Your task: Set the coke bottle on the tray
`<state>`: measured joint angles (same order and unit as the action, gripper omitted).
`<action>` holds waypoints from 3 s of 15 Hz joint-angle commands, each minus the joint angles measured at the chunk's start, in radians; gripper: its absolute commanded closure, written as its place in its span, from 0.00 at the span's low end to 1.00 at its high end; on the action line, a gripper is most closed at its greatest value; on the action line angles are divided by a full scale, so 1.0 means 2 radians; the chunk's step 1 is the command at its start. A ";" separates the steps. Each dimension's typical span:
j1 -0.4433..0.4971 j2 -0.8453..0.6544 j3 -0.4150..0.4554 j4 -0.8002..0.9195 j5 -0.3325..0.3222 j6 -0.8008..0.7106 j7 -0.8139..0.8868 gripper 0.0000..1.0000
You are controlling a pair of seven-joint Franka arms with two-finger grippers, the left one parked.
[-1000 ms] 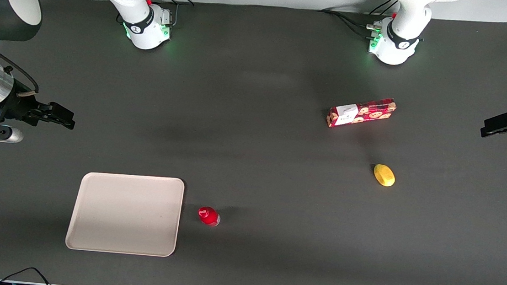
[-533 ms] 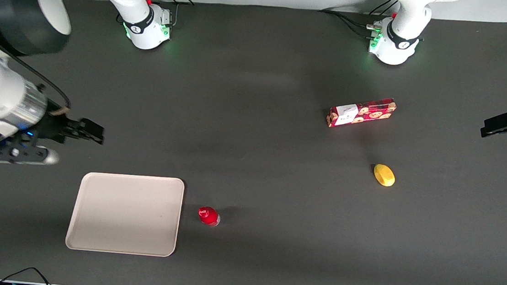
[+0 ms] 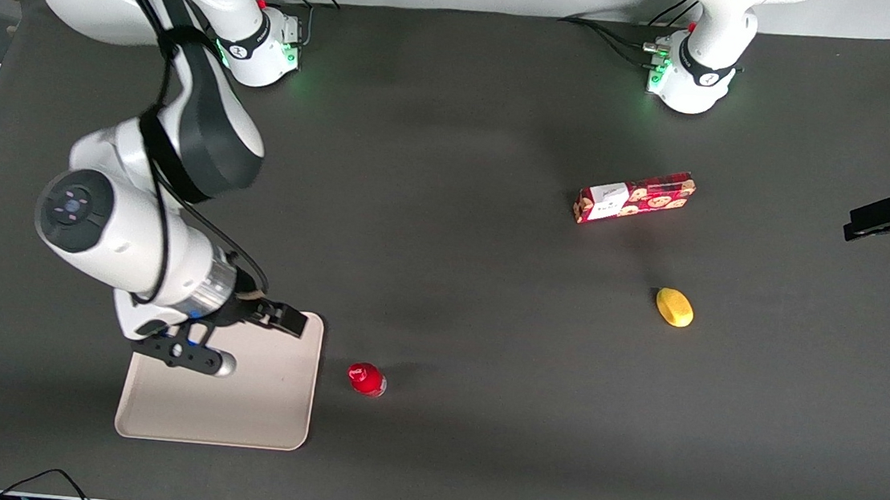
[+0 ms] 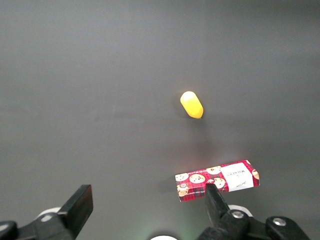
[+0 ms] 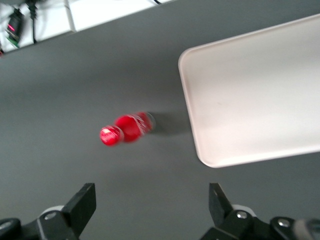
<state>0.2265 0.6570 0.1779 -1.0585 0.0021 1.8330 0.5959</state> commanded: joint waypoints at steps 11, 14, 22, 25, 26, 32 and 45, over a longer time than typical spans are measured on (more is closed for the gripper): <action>0.048 0.133 -0.005 0.057 -0.039 0.150 0.098 0.00; 0.049 0.143 -0.005 0.057 -0.039 0.166 0.099 0.01; 0.055 0.153 -0.003 0.057 -0.039 0.180 0.104 0.24; 0.059 0.157 -0.003 0.056 -0.039 0.186 0.105 0.25; 0.059 0.157 -0.003 0.056 -0.039 0.186 0.105 0.36; 0.056 0.152 -0.004 0.056 -0.041 0.179 0.099 1.00; -0.018 -0.002 -0.032 0.056 -0.041 -0.121 -0.190 1.00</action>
<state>0.2168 0.7226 0.1640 -0.9243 -0.0743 1.6946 0.3973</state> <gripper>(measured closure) 0.652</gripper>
